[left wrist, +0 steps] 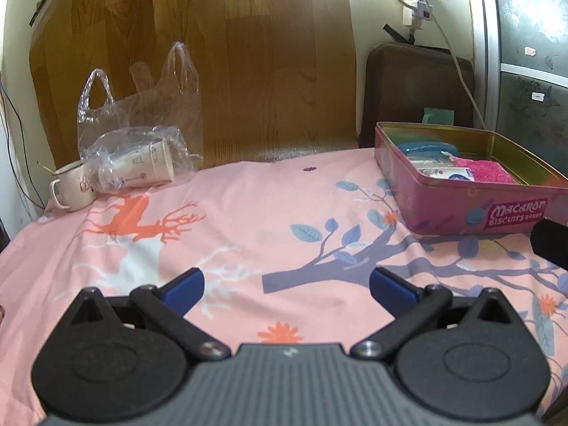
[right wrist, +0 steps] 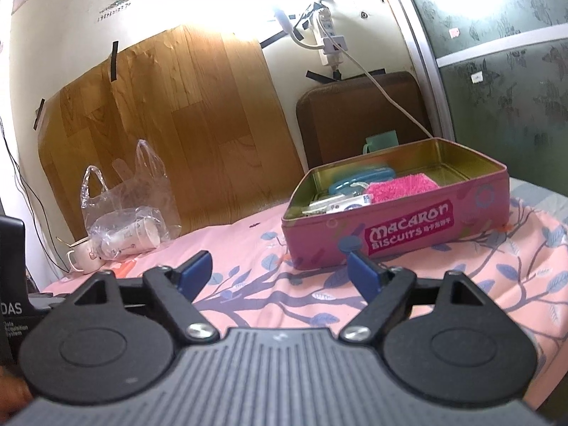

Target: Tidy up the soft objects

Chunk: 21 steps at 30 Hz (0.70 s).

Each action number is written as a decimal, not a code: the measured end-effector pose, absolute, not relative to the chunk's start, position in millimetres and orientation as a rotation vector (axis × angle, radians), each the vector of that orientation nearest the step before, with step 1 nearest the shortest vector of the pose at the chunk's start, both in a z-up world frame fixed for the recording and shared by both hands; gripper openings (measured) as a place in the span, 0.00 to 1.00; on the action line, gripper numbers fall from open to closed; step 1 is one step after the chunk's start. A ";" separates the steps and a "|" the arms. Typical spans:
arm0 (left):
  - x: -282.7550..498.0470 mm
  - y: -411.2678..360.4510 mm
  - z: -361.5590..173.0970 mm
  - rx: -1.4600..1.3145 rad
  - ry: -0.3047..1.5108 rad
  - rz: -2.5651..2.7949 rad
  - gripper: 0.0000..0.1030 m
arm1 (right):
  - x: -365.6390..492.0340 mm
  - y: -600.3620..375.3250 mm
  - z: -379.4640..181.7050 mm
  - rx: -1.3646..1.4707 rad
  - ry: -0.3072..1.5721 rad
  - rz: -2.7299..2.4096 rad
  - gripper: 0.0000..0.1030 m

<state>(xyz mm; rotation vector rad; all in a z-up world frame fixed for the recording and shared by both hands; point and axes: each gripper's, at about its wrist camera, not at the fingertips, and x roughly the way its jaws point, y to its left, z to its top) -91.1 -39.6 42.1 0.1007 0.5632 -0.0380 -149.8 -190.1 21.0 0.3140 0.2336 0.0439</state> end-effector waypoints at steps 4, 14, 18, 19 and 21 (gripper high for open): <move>-88.7 -40.1 37.6 0.123 0.588 -0.020 1.00 | -148.0 -191.5 18.7 0.321 0.243 0.046 0.83; -87.6 -42.2 32.6 0.178 0.610 -0.007 1.00 | -146.9 -189.9 15.0 0.353 0.254 0.028 0.84; -86.9 -40.6 31.5 0.175 0.621 -0.003 1.00 | -145.7 -187.4 14.3 0.363 0.260 0.023 0.85; -86.6 -40.2 31.3 0.176 0.623 0.000 1.00 | -145.9 -186.1 14.2 0.365 0.260 0.020 0.85; -86.0 -39.6 31.0 0.174 0.627 0.006 1.00 | -144.9 -186.6 13.7 0.367 0.262 0.022 0.85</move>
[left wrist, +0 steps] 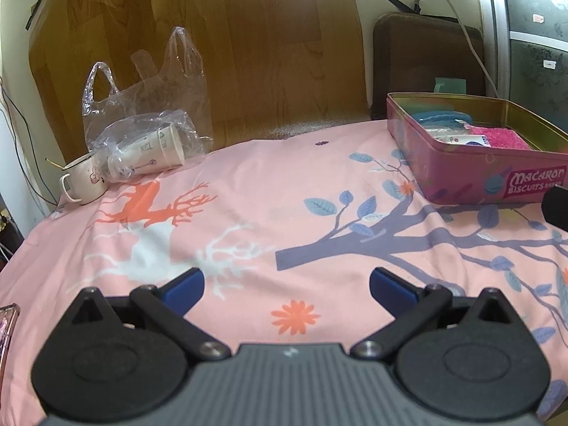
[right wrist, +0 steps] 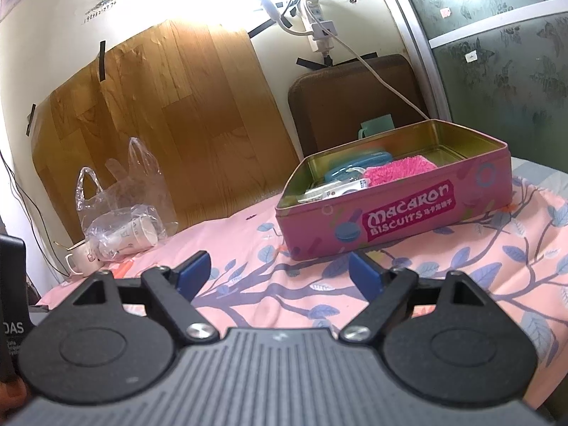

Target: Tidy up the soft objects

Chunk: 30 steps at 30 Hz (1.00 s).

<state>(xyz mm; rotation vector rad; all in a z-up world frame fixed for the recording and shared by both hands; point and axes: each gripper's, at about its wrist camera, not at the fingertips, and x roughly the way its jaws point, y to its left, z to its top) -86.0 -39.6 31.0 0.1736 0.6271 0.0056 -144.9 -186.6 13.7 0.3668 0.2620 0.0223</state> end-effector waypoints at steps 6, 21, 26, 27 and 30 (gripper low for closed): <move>-83.7 -39.7 28.7 0.178 0.631 0.015 1.00 | -143.2 -188.0 11.8 0.375 0.270 0.020 0.85; -81.6 -43.4 29.0 0.189 0.643 0.008 1.00 | -142.4 -189.9 9.4 0.409 0.269 -0.003 0.85; -79.9 -45.2 29.0 0.205 0.644 0.033 1.00 | -141.5 -190.2 8.7 0.412 0.272 -0.003 0.85; -79.7 -45.8 29.1 0.214 0.640 0.040 1.00 | -141.2 -191.7 8.5 0.414 0.273 -0.003 0.85; -80.1 -47.7 29.3 0.232 0.636 0.047 1.00 | -141.4 -193.2 8.1 0.424 0.270 -0.009 0.85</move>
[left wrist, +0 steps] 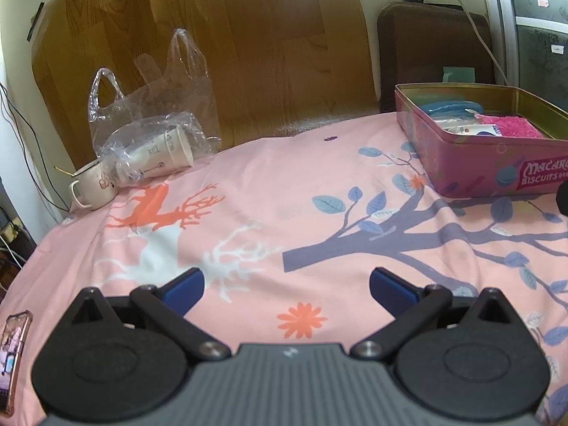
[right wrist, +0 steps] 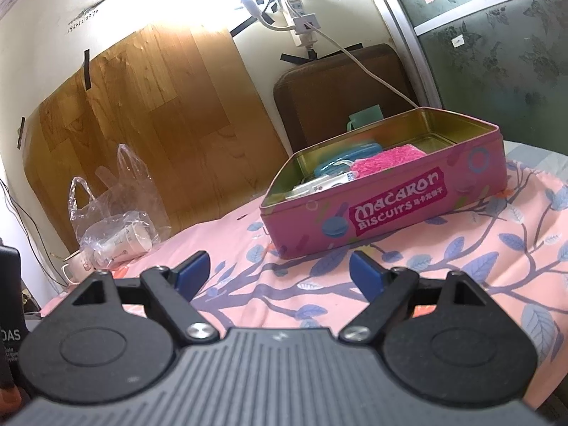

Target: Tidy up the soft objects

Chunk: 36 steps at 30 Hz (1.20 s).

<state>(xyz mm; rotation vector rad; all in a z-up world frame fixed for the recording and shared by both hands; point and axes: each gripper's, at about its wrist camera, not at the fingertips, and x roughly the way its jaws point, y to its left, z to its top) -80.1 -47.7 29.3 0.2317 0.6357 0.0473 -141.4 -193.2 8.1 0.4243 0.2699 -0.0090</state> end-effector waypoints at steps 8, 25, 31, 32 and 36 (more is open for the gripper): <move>-81.8 -50.6 29.8 0.234 0.645 0.032 1.00 | -140.8 -194.4 5.8 0.437 0.272 -0.013 0.85; -88.8 -57.1 31.9 0.236 0.668 -0.005 1.00 | -143.0 -196.6 5.8 0.448 0.264 -0.005 0.85; -89.1 -58.6 30.6 0.223 0.695 -0.026 1.00 | -142.1 -198.1 5.4 0.449 0.269 0.002 0.85; -89.2 -59.0 30.4 0.223 0.697 -0.029 1.00 | -142.1 -198.2 5.4 0.449 0.268 0.002 0.85; -89.1 -60.2 29.8 0.220 0.705 -0.037 1.00 | -141.7 -198.8 5.2 0.448 0.268 0.003 0.85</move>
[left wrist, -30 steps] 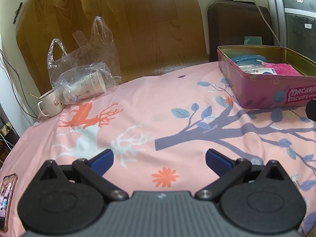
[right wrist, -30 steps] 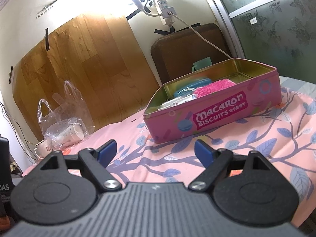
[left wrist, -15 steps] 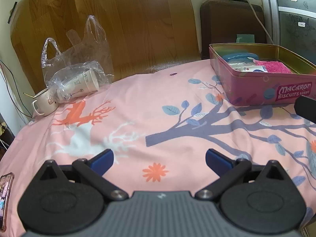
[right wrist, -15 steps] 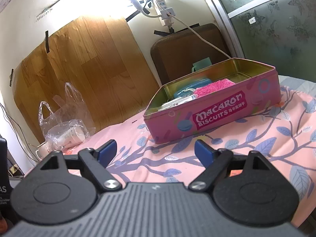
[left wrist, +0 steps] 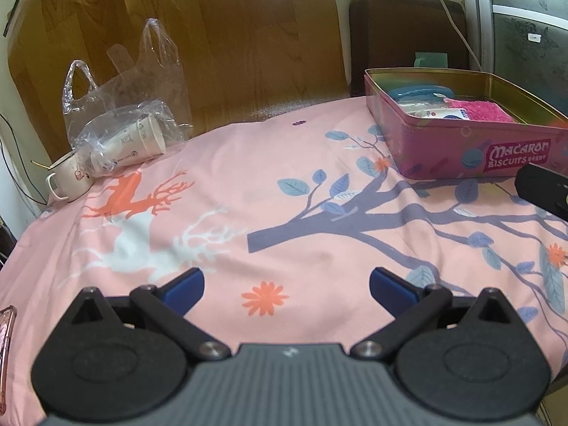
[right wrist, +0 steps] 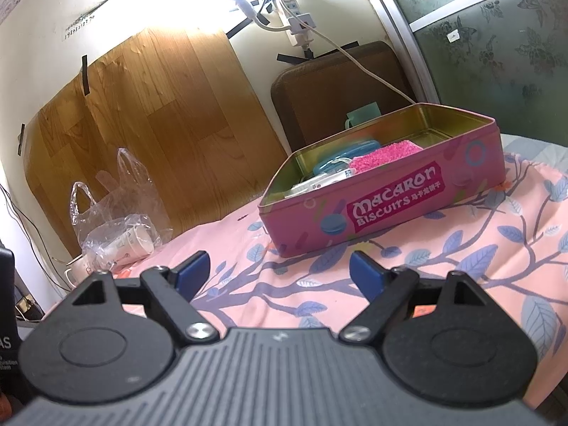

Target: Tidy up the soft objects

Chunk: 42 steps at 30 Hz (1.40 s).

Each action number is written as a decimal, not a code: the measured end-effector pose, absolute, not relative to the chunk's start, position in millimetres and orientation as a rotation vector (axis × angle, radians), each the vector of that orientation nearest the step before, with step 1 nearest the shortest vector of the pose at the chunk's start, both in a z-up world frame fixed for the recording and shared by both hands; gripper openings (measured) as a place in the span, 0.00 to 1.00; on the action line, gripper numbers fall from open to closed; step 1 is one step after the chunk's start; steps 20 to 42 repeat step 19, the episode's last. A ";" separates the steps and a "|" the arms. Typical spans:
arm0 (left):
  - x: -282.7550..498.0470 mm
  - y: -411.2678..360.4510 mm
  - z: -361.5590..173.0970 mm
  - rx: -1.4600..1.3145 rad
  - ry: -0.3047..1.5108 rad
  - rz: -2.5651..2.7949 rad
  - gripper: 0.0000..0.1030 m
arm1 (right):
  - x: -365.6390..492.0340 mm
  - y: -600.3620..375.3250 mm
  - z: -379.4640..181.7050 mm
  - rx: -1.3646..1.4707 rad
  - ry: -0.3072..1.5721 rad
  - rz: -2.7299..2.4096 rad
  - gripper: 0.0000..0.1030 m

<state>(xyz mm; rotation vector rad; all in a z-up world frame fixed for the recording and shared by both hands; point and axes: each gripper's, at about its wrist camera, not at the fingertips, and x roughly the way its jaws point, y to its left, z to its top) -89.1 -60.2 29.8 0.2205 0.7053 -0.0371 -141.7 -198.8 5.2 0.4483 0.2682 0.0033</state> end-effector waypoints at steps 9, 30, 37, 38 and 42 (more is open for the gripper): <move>-88.5 -62.3 27.6 0.215 0.723 -0.047 1.00 | -142.0 -198.2 4.9 0.449 0.269 0.002 0.85; -89.7 -63.0 28.7 0.191 0.714 -0.079 1.00 | -142.1 -197.9 4.8 0.448 0.269 0.001 0.85; -89.7 -63.0 28.7 0.191 0.714 -0.079 1.00 | -142.1 -197.9 4.8 0.448 0.269 0.001 0.85; -89.7 -63.0 28.7 0.191 0.714 -0.079 1.00 | -142.1 -197.9 4.8 0.448 0.269 0.001 0.85; -89.7 -63.0 28.7 0.191 0.714 -0.079 1.00 | -142.1 -197.9 4.8 0.448 0.269 0.001 0.85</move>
